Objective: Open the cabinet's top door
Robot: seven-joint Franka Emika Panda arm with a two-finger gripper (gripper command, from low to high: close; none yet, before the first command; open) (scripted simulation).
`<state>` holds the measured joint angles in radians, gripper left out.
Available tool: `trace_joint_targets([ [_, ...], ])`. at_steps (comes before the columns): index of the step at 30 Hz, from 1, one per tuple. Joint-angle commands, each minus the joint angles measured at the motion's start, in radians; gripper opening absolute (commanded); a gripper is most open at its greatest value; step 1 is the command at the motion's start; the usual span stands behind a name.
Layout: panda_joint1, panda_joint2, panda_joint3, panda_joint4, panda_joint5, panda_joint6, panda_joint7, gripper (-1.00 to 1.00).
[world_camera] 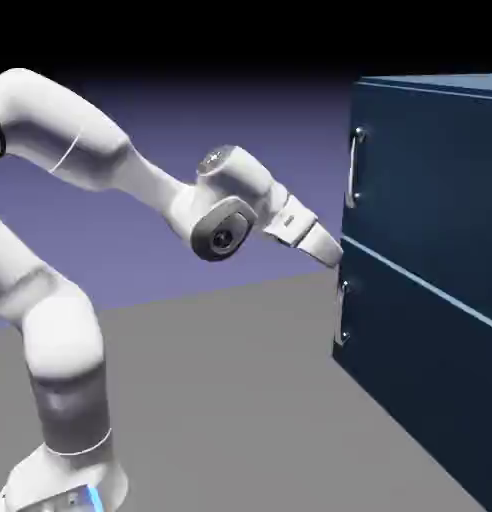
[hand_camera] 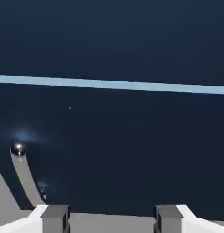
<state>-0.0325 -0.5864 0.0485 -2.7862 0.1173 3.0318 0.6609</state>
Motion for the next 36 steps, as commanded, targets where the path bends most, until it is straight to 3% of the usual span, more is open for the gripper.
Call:
trace_joint_targets([
  [1,-0.017,-0.006,0.018,0.009,0.044,-0.002,-0.03,0.0],
  [36,-0.594,-0.219,0.647,0.318,1.566,-0.069,-1.069,0.0],
])
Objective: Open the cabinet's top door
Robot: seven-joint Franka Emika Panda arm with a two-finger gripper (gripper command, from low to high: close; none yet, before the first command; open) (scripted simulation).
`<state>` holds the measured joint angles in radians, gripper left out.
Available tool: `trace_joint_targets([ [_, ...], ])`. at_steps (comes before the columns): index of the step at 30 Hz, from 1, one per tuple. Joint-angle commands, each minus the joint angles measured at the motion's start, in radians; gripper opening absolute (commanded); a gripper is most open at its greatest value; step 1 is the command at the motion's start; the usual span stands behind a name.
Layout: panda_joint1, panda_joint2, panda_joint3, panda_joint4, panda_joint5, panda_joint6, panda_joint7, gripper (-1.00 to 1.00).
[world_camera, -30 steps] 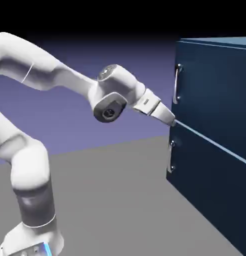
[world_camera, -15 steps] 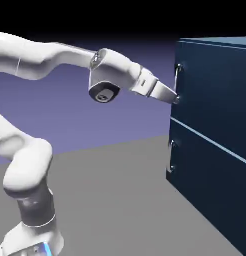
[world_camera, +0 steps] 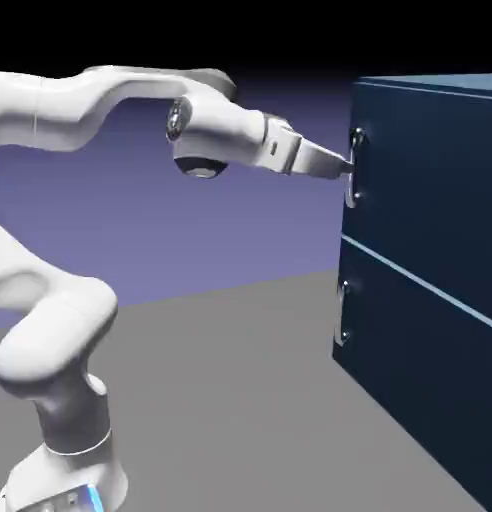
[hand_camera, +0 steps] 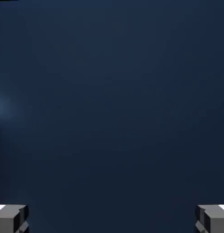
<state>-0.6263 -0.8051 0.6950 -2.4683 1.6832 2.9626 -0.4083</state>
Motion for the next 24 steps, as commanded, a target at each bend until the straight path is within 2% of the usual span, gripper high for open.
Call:
trace_joint_targets([
  [1,-0.017,-0.006,0.018,0.009,0.044,-0.002,-0.03,0.0],
  [24,-0.396,-0.146,0.431,0.212,1.044,-0.046,-0.713,0.0],
])
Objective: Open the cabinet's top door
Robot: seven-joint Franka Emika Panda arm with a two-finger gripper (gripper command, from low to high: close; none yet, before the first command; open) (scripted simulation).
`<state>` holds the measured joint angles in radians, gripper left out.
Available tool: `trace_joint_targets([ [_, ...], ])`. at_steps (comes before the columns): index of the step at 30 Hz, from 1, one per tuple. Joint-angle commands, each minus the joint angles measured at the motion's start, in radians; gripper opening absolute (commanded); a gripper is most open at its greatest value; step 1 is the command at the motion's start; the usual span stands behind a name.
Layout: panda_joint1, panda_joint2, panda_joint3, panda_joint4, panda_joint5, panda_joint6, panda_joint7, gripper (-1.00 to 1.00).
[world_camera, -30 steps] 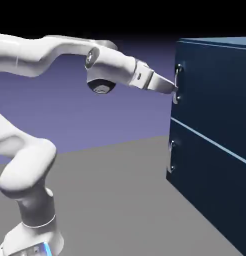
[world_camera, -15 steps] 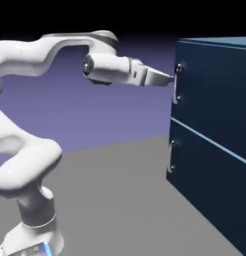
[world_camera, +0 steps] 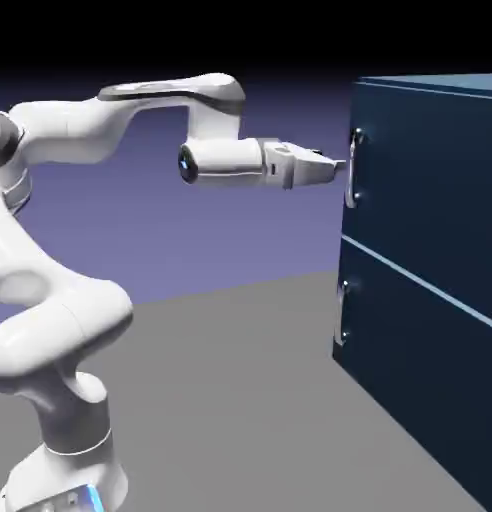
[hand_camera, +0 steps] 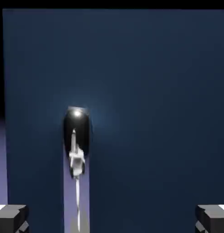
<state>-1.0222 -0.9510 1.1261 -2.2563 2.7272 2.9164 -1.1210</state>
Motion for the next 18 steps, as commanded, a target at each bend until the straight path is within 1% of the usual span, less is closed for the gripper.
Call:
trace_joint_targets([
  [1,-0.017,-0.006,0.018,0.009,0.044,-0.002,-0.03,0.0],
  [4,-0.061,-0.022,0.066,0.033,0.16,-0.007,-0.11,0.0],
  [5,-0.061,-0.022,0.066,0.033,0.16,-0.007,-0.11,0.0],
  [10,-0.243,0.018,0.175,0.174,0.17,-0.02,-0.11,0.0],
  [11,-0.244,0.018,0.175,0.174,0.17,-0.02,-0.11,0.0],
  [12,-0.244,0.018,0.175,0.174,0.17,-0.02,-0.11,-1.0],
  [13,-0.244,0.018,0.175,0.174,0.17,-0.02,-0.11,-1.0],
  [18,-0.063,0.099,0.055,0.045,0.17,-0.086,-0.23,-1.0],
])
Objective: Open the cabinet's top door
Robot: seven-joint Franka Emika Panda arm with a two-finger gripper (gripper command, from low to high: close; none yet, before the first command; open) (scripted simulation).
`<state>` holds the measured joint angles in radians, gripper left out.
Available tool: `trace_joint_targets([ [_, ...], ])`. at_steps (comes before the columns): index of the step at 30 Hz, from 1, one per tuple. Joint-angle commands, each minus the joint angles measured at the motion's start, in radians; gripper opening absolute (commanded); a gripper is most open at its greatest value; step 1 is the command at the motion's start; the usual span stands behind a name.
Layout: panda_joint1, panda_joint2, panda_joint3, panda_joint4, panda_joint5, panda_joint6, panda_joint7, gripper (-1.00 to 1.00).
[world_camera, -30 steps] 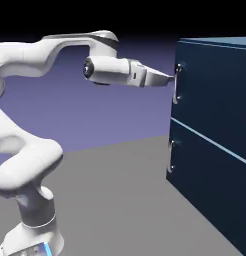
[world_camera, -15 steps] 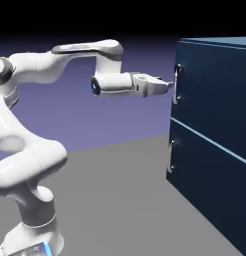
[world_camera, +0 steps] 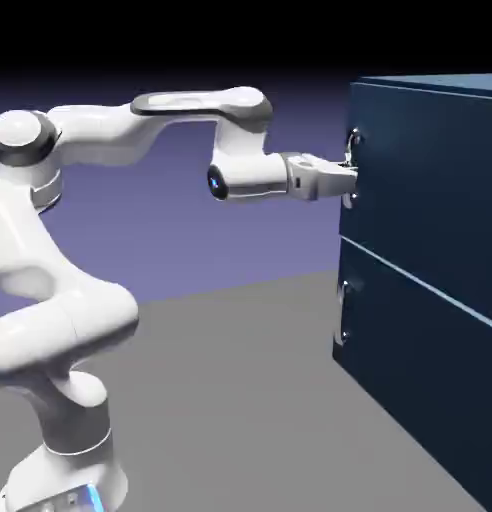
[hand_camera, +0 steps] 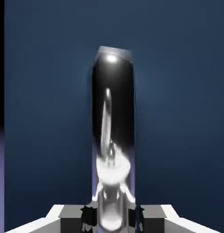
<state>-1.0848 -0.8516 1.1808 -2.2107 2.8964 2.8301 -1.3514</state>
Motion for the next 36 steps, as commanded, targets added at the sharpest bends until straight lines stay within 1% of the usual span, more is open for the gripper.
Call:
trace_joint_targets([
  [1,0.036,0.017,-0.026,-0.021,0.002,-0.008,-0.026,-1.0],
  [13,0.471,0.171,-0.387,-0.188,0.005,-0.052,-0.312,-1.0],
  [20,0.725,0.194,-0.62,-0.259,-0.023,-0.053,-0.421,-1.0],
  [25,0.906,0.221,-0.792,-0.274,0.02,-0.035,-0.565,-1.0],
  [27,0.979,0.197,-0.861,-0.305,-0.024,-0.033,-0.557,-1.0],
  [36,1.255,-0.033,-1.141,-0.496,-0.416,-0.011,-0.338,-1.0],
])
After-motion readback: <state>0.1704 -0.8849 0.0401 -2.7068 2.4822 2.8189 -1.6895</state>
